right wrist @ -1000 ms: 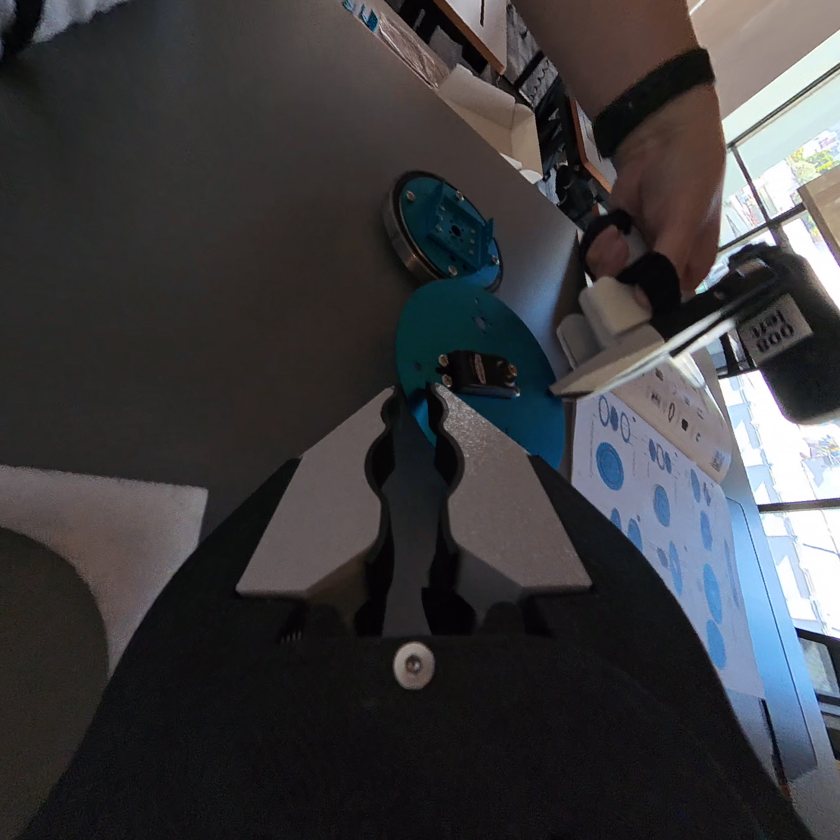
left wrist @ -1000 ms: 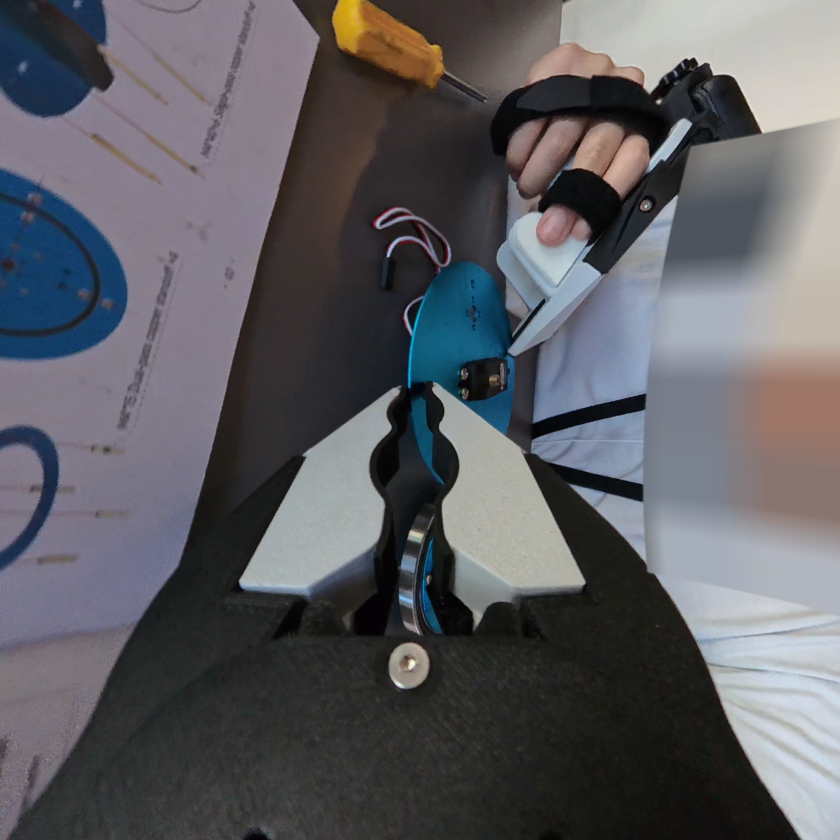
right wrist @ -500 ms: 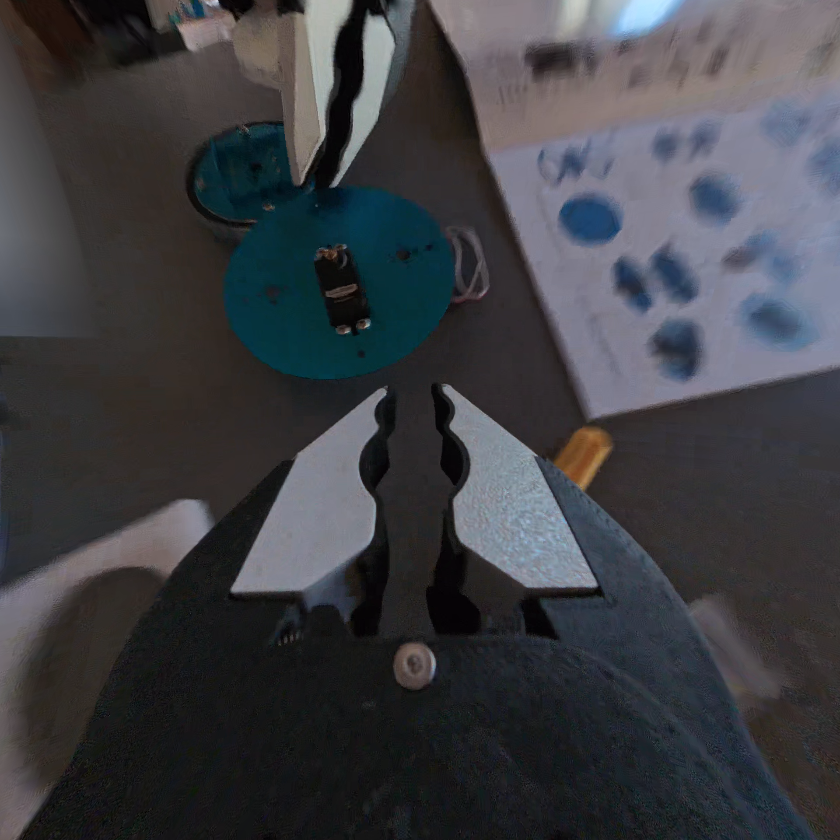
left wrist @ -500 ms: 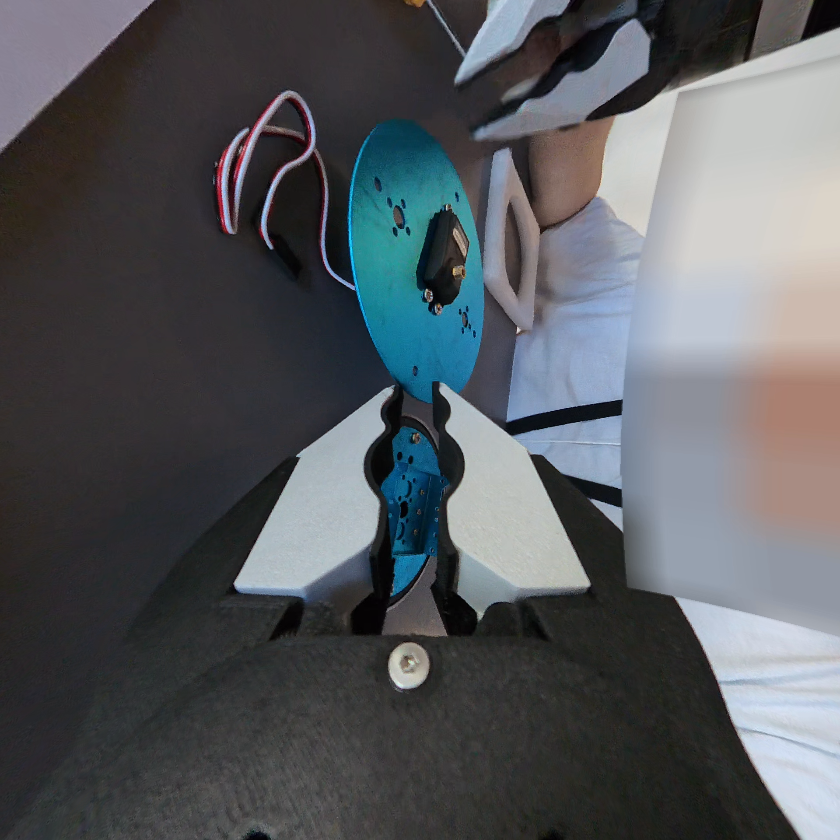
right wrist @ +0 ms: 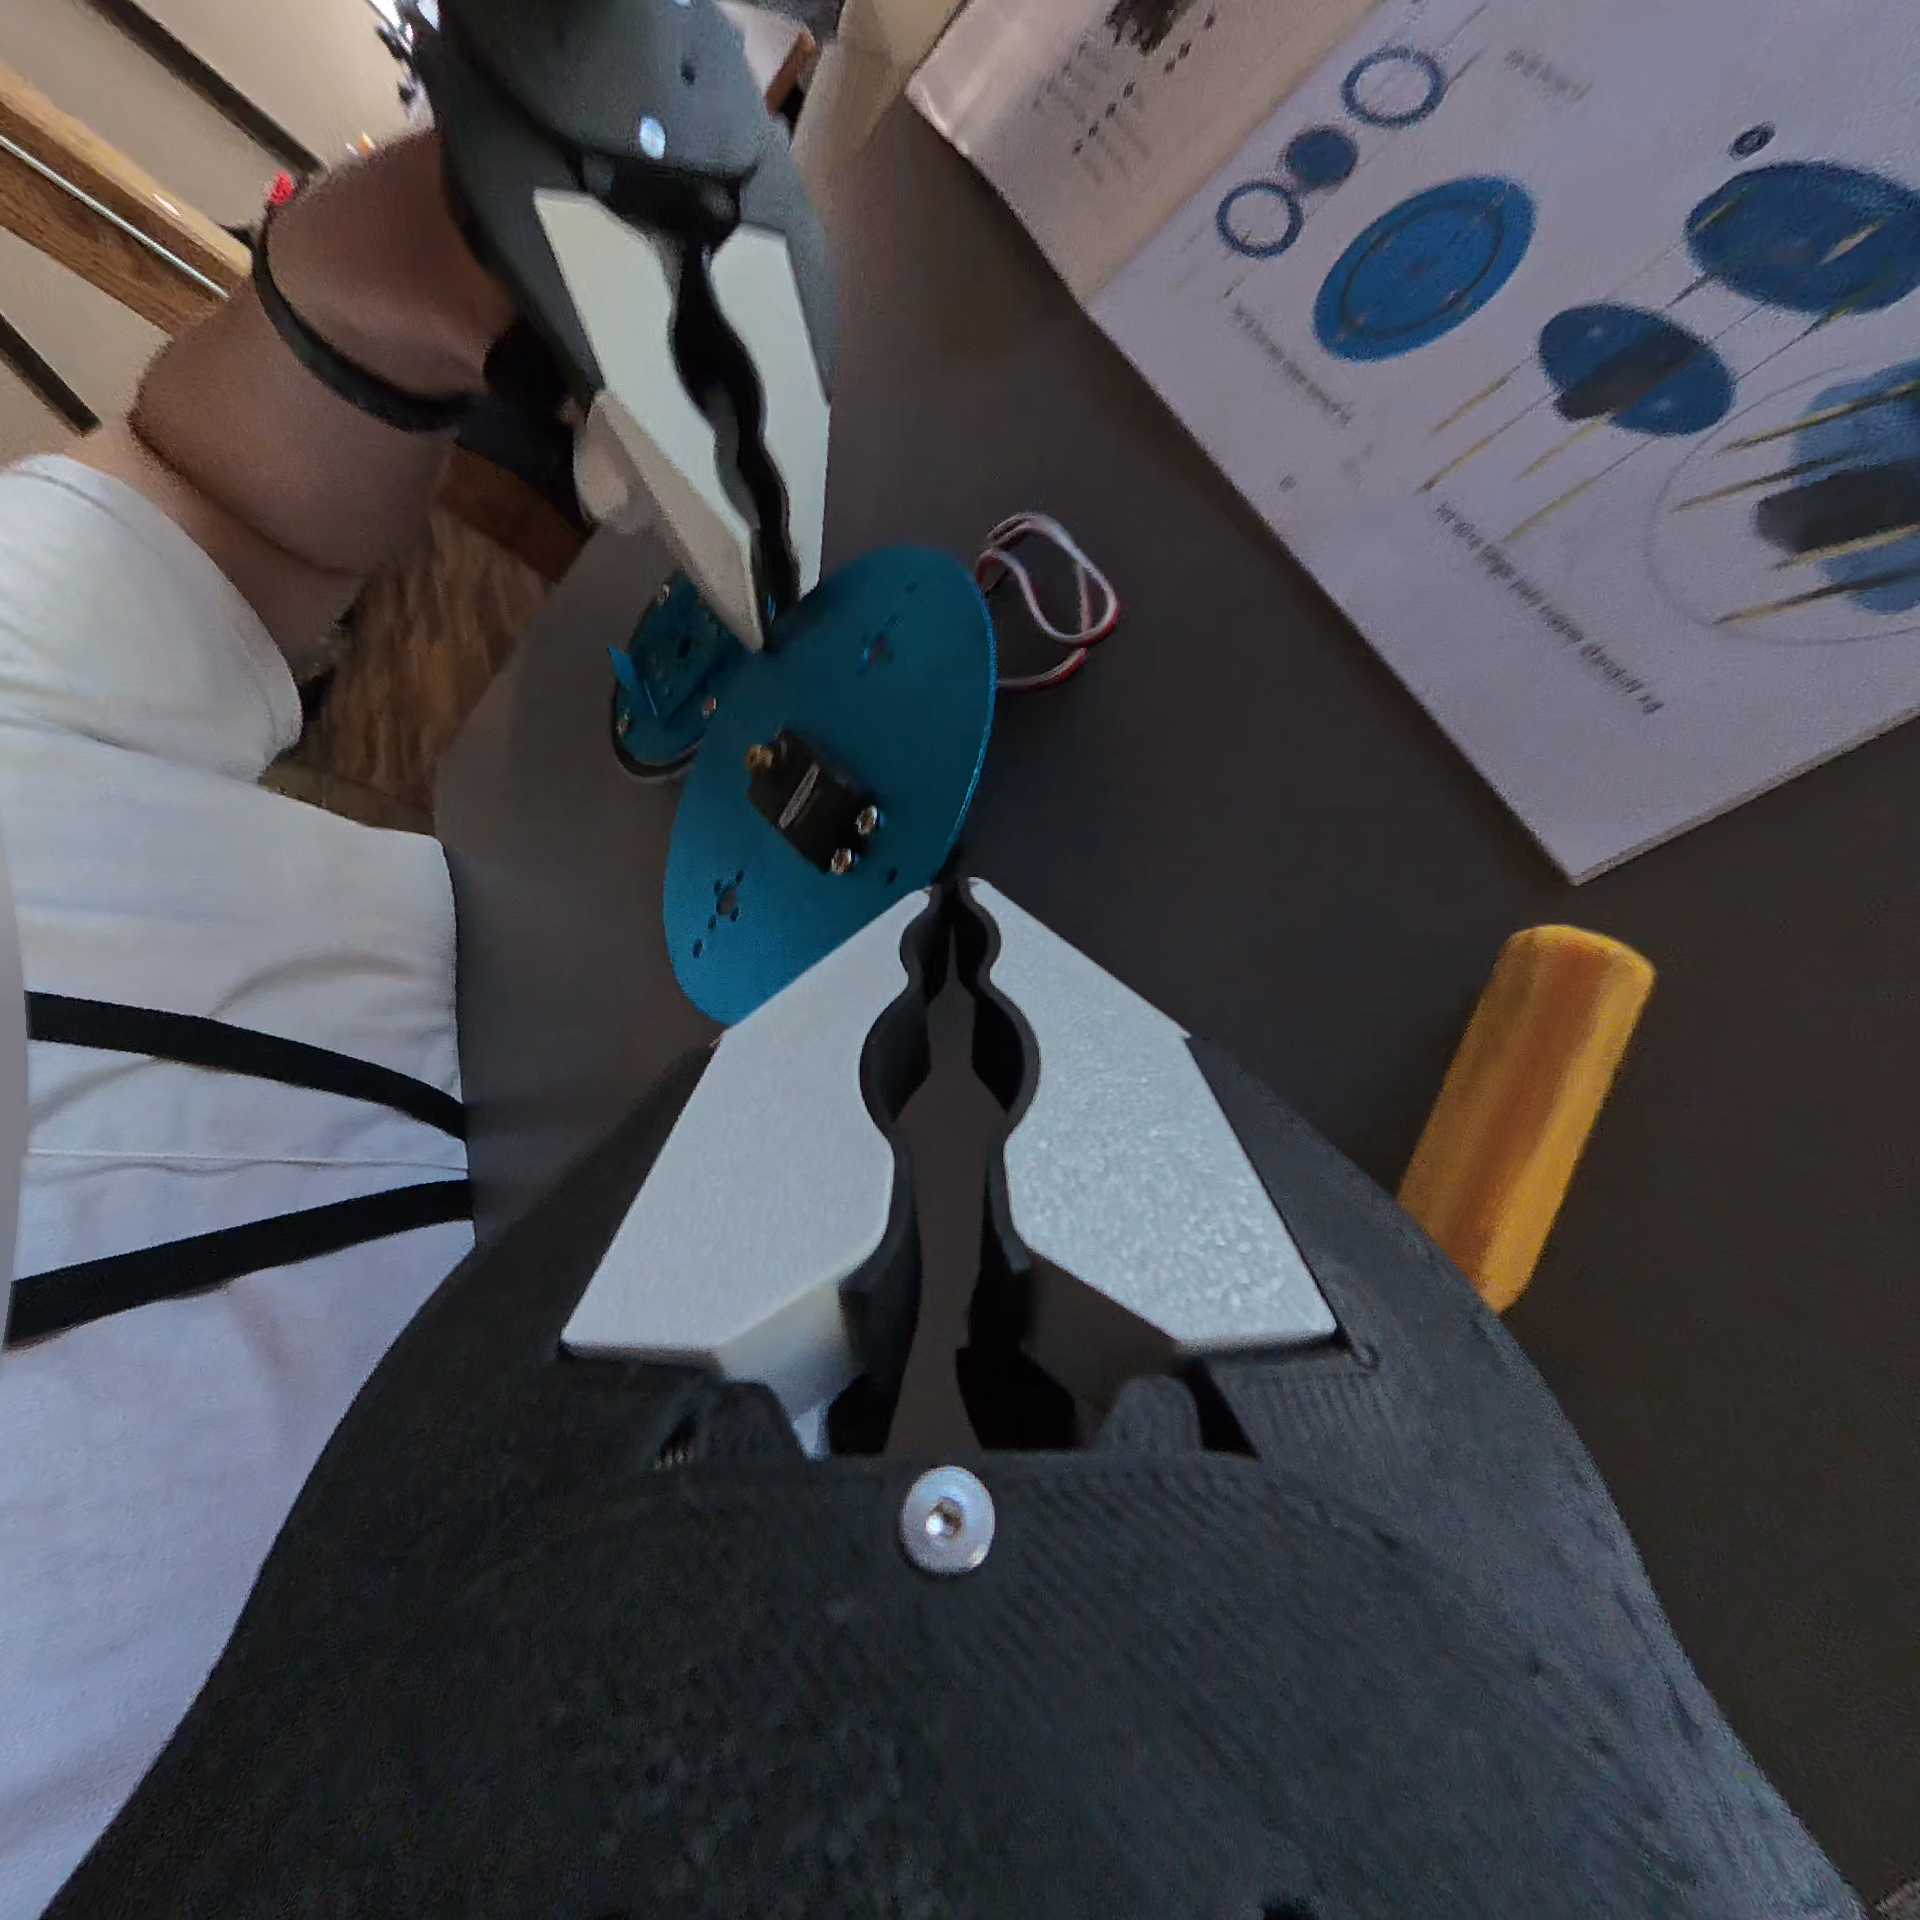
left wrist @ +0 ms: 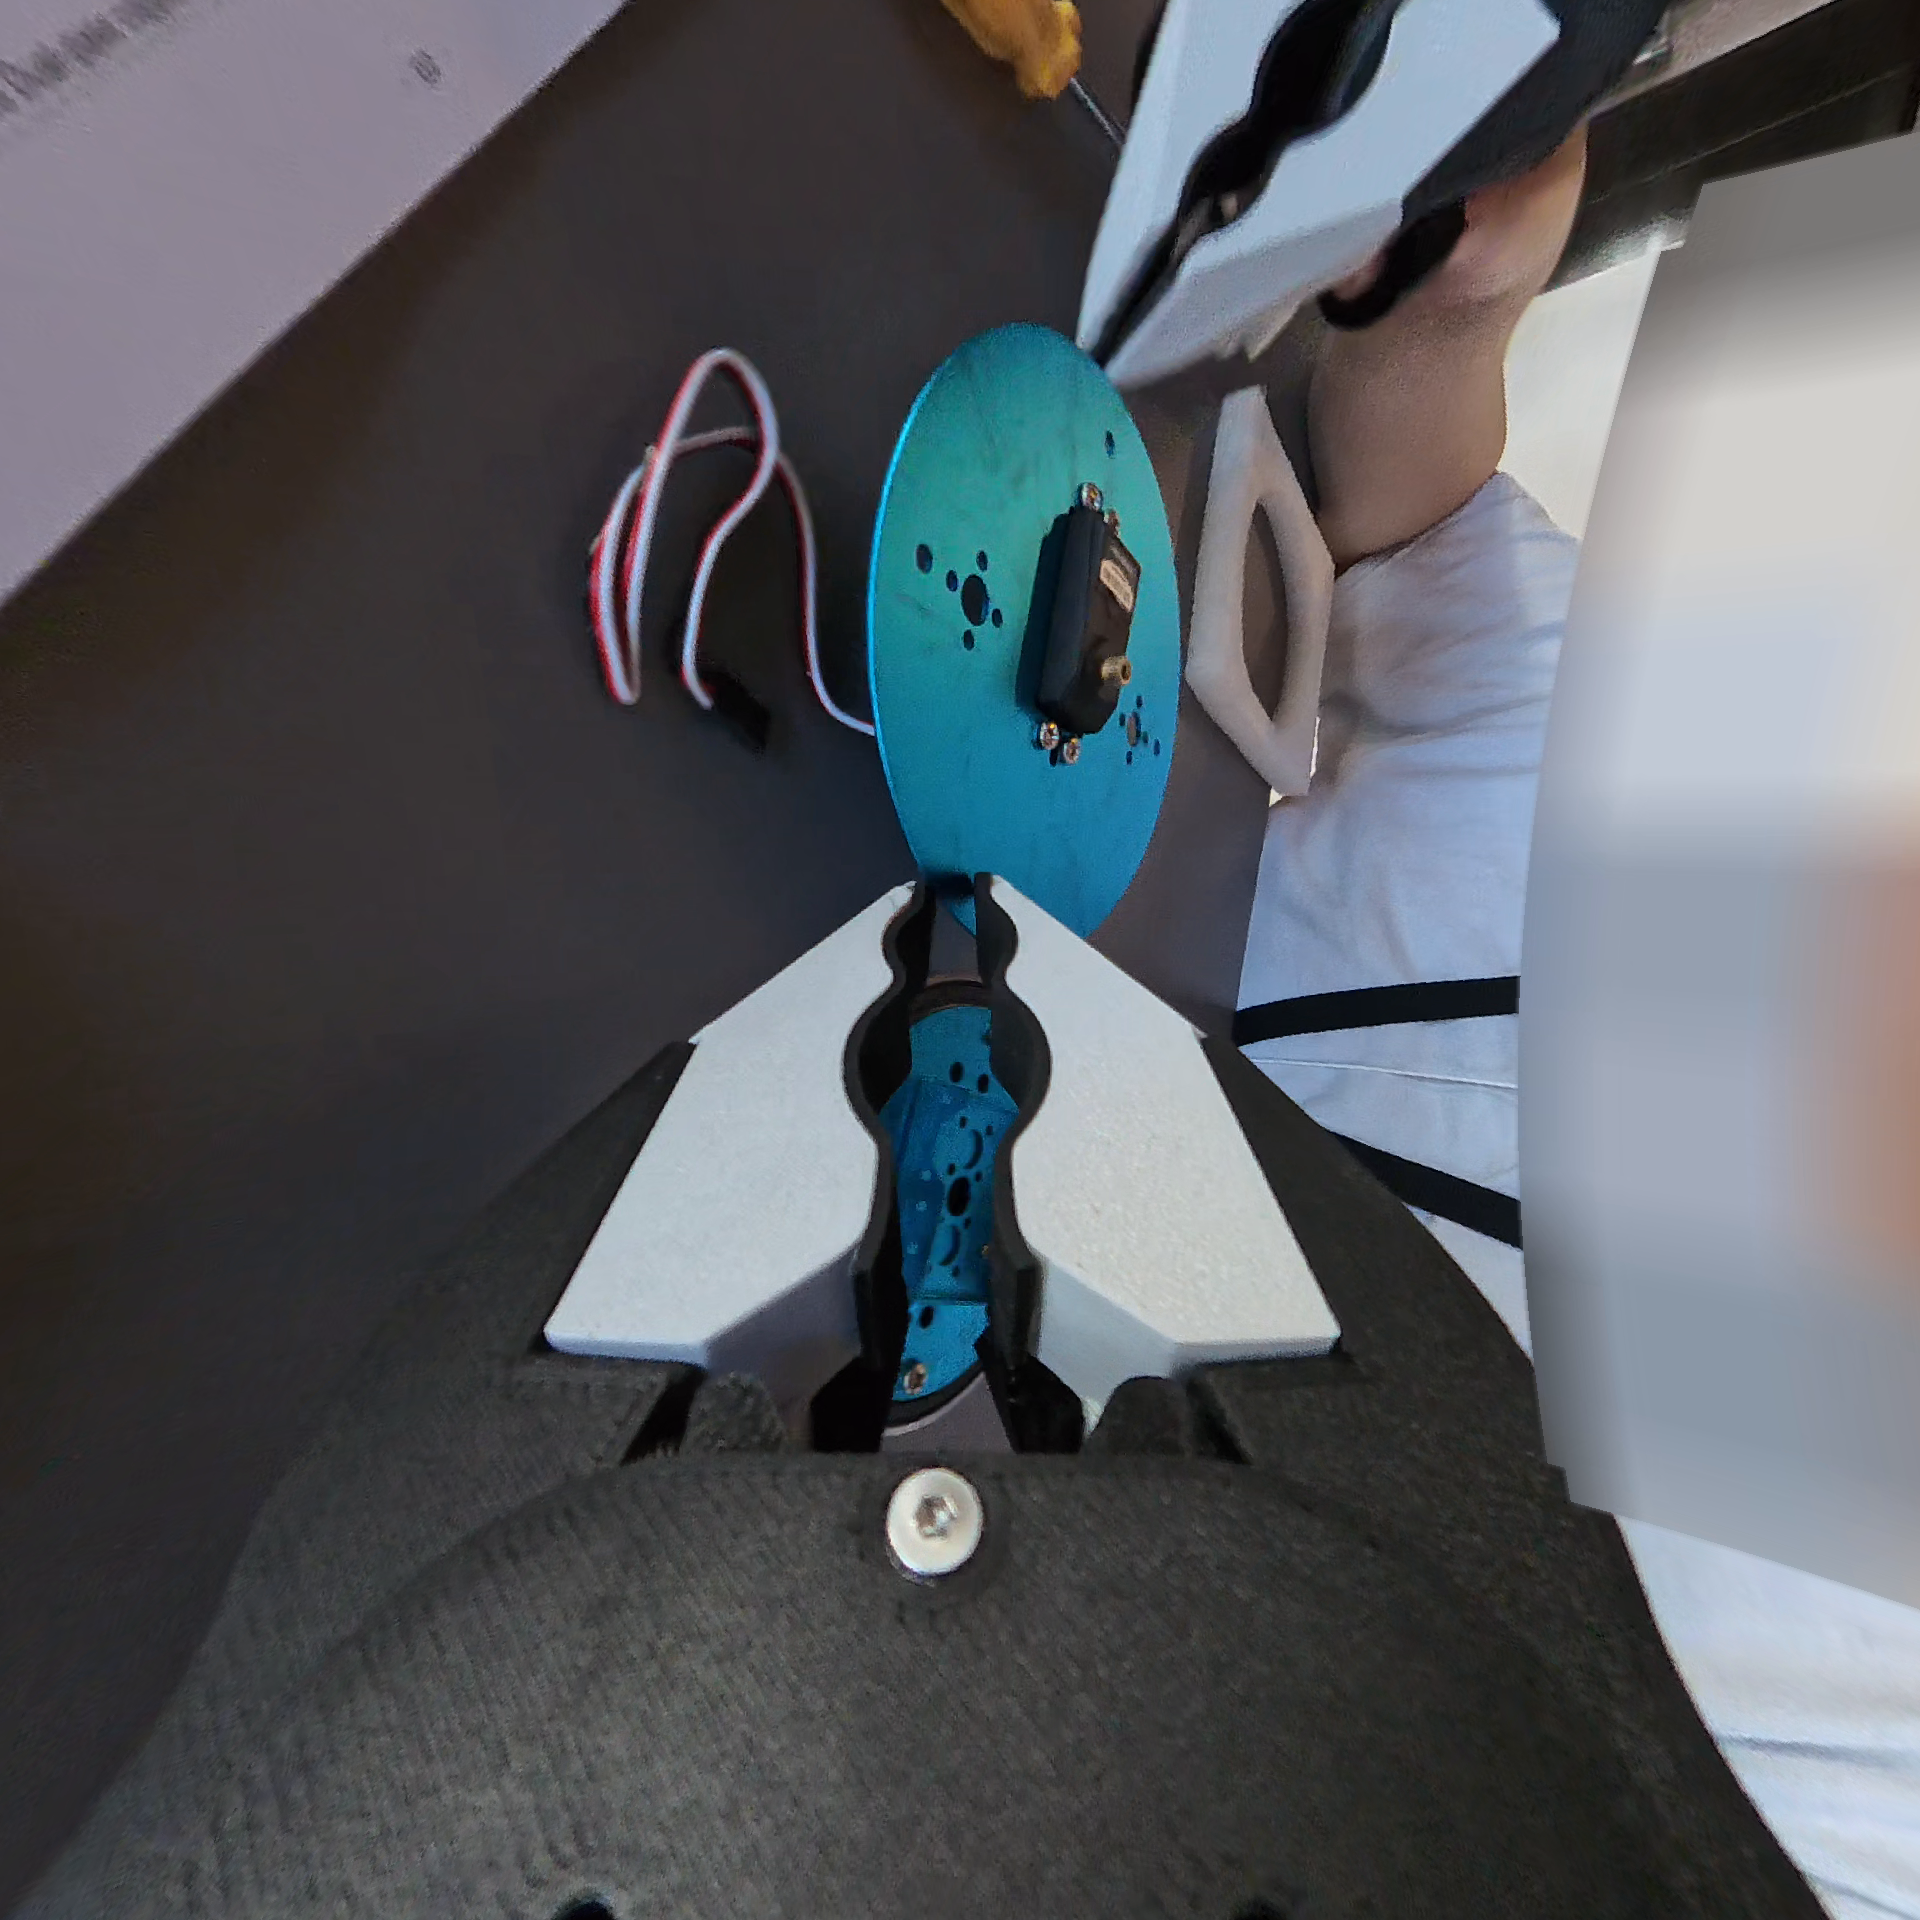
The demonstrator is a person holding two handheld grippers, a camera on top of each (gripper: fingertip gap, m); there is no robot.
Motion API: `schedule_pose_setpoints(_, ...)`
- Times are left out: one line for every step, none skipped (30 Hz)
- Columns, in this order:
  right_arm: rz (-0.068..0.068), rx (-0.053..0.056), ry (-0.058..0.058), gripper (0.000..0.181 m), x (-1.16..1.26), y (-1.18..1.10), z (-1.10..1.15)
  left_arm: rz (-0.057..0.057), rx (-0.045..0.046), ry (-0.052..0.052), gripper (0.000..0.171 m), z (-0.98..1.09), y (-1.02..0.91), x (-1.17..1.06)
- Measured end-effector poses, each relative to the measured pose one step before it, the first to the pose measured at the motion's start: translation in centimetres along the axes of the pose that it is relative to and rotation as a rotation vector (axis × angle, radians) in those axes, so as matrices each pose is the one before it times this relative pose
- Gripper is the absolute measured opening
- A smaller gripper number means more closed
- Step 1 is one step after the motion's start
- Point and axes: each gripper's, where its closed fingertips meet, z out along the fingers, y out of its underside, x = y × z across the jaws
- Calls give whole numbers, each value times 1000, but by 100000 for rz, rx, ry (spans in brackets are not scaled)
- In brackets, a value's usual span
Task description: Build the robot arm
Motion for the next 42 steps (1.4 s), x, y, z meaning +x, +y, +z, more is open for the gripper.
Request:
schedule_pose_setpoints(249,357,-706,0,141,-204,-138,-84,522,974,7,207,109,399)
schedule_pose_setpoints(-290,-606,595,4,264,2,-148,-804,414,2072,8,189,71,484)
schedule_pose_setpoints(-443,-461,3047,7,547,83,-231,-1414,-651,1083,8,184,220,251)
schedule_pose_setpoints(-1030,12,3968,9,586,88,-332,-420,-354,447,11,153,132,87)
schedule_pose_setpoints(-1612,-52,2914,10,333,133,-388,875,-210,-732,10,90,135,-97)
schedule_pose_setpoints(-1755,-188,869,12,-45,128,-410,766,-138,-722,9,57,111,-116)
schedule_pose_setpoints(-1512,56,-631,17,-289,84,-404,-196,585,433,10,6,-4,43)
schedule_pose_setpoints(-1570,-262,-1698,24,-485,124,-312,-731,481,610,9,0,-4,39)
schedule_pose_setpoints(-2656,-1200,-2648,27,-659,220,-180,-383,397,457,9,-5,16,22)
schedule_pose_setpoints(-3792,-1669,-1996,28,-592,211,-69,93,490,112,9,4,-4,2)
schedule_pose_setpoints(-3838,-1499,-52,32,-271,146,60,216,483,-172,9,-19,0,-22)
schedule_pose_setpoints(-2903,-2415,979,36,-64,322,141,-13,611,-272,9,-17,-30,-16)
schedule_pose_setpoints(-2204,-3528,354,36,-92,527,204,180,356,-450,9,1,1,-10)
schedule_pose_setpoints(-1239,-3905,-647,36,-207,643,264,586,-15,-484,9,5,21,14)
schedule_pose_setpoints(380,-3152,-320,35,-94,550,317,803,-31,-423,9,10,10,7)
schedule_pose_setpoints(1711,-1385,-47,36,54,266,316,558,30,-110,9,3,-22,27)
schedule_pose_setpoints(1962,-358,-1930,35,-202,73,318,6,129,232,8,-17,-41,18)
schedule_pose_setpoints(1257,-166,-3110,35,-391,23,303,-109,328,337,7,-12,-74,8)
schedule_pose_setpoints(585,-312,-2213,35,-267,47,253,12,193,186,7,-8,-55,-25)
schedule_pose_setpoints(177,-678,-469,35,-16,128,189,-5,177,59,7,-8,-44,-37)
schedule_pose_setpoints(-125,-938,702,35,155,174,124,-132,123,185,7,-6,-25,10)
schedule_pose_setpoints(-310,-590,895,35,181,110,46,-16,224,144,6,12,-26,34)
schedule_pose_setpoints(-383,579,455,35,107,-88,-27,109,12,-135,7,25,12,7)
schedule_pose_setpoints(181,1450,-251,35,3,-202,-61,54,-106,-128,7,45,37,33)
schedule_pose_setpoints(1047,1332,-1837,35,-204,-179,-61,109,83,-405,7,25,-2,2)
schedule_pose_setpoints(1789,974,-2623,33,-295,-136,-50,214,232,-524,7,16,-26,-10)
schedule_pose_setpoints(2095,772,-2206,31,-207,-76,-33,303,41,-559,7,0,-10,-2)
schedule_pose_setpoints(1879,617,-1592,29,-113,-68,0,375,95,-711,7,17,-9,-3)
schedule_pose_setpoints(1252,470,-1316,27,-83,-38,42,510,11,-786,7,17,-11,2)
schedule_pose_setpoints(1257,21,-1535,26,-104,17,58,608,-118,-867,7,24,-1,-8)
schedule_pose_setpoints(1714,-10,-1443,25,-78,20,39,450,0,-990,7,-6,-15,-11)
schedule_pose_setpoints(1912,208,-1340,24,-55,3,27,397,71,-1019,7,-8,-12,-36)
schedule_pose_setpoints(1756,209,-1489,22,-83,-12,-1,338,8,-905,8,18,-2,-5)
schedule_pose_setpoints(1368,499,-1082,20,-25,-71,-11,377,-136,-824,8,5,42,1)
schedule_pose_setpoints(851,1082,-35,19,139,-150,-50,399,-113,-915,9,-3,33,-23)
schedule_pose_setpoints(853,1525,451,19,224,-212,-85,235,-6,-955,9,-28,16,-28)
schedule_pose_setpoints(843,1892,946,19,321,-294,-123,239,23,-963,9,-27,11,-30)
schedule_pose_setpoints(576,2125,1199,19,365,-336,-147,438,112,-922,10,-10,14,-7)
schedule_pose_setpoints(432,2245,950,18,314,-338,-143,589,217,-895,10,13,0,1)
schedule_pose_setpoints(510,2707,342,18,219,-388,-104,494,158,-576,10,43,-4,48)
schedule_pose_setpoints(785,2065,184,18,193,-285,-67,415,-338,-304,10,92,76,84)
schedule_pose_setpoints(548,1668,583,18,237,-264,-79,403,-440,117,10,113,65,142)
